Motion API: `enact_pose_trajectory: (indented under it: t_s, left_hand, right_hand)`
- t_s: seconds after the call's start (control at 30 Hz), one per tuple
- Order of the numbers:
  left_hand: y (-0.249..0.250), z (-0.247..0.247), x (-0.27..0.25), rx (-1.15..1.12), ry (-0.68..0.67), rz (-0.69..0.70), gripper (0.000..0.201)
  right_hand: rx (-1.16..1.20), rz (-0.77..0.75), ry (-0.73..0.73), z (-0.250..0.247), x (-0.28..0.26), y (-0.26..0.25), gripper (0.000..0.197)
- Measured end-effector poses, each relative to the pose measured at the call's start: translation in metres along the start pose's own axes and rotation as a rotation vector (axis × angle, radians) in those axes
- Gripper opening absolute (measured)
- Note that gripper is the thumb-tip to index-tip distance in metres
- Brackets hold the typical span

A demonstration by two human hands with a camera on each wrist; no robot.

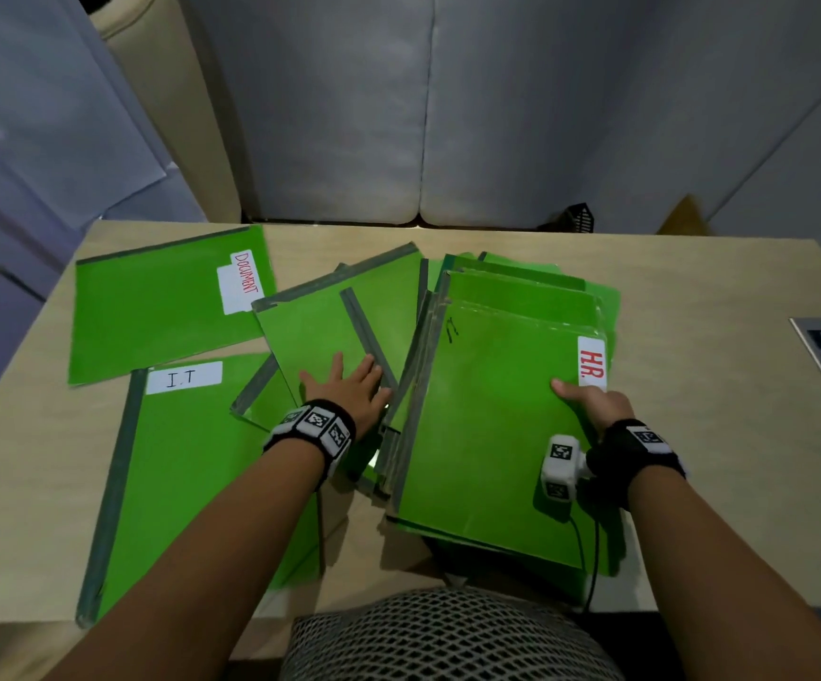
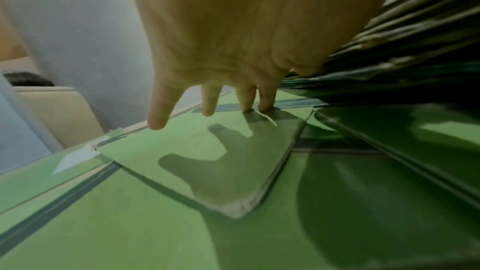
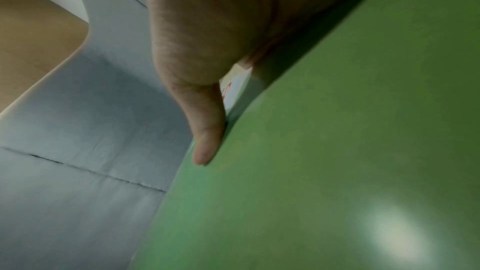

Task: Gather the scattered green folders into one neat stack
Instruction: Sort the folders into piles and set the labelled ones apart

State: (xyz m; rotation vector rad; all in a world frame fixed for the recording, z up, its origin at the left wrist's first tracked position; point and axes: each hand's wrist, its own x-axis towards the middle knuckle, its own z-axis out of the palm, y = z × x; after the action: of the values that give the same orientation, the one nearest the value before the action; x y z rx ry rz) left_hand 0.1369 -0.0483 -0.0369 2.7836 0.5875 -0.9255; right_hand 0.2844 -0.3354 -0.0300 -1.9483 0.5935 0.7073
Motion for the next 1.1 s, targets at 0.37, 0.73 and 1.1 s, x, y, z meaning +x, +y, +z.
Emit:
enact_pose_trajectory:
  t_s: [0.37,0.73,1.1]
  left_hand:
    - [-0.028,0.026,-0.033,-0.175,0.313,0.141,0.045]
    - [0.012,-0.009,0.019,-1.076,0.189,-0.499,0.038]
    - [-0.001,0.0,0.025,-1.3,0.196,-0.545,0.066]
  right_hand:
    - [-0.011,-0.042,-0.012,-0.005,-0.005,-0.019,0.063]
    - [-0.087,0.043,-0.064,-0.007,-0.002,-0.021,0.069]
    - [-0.224,0.064,-0.061,-0.016,0.003,-0.012,0.066]
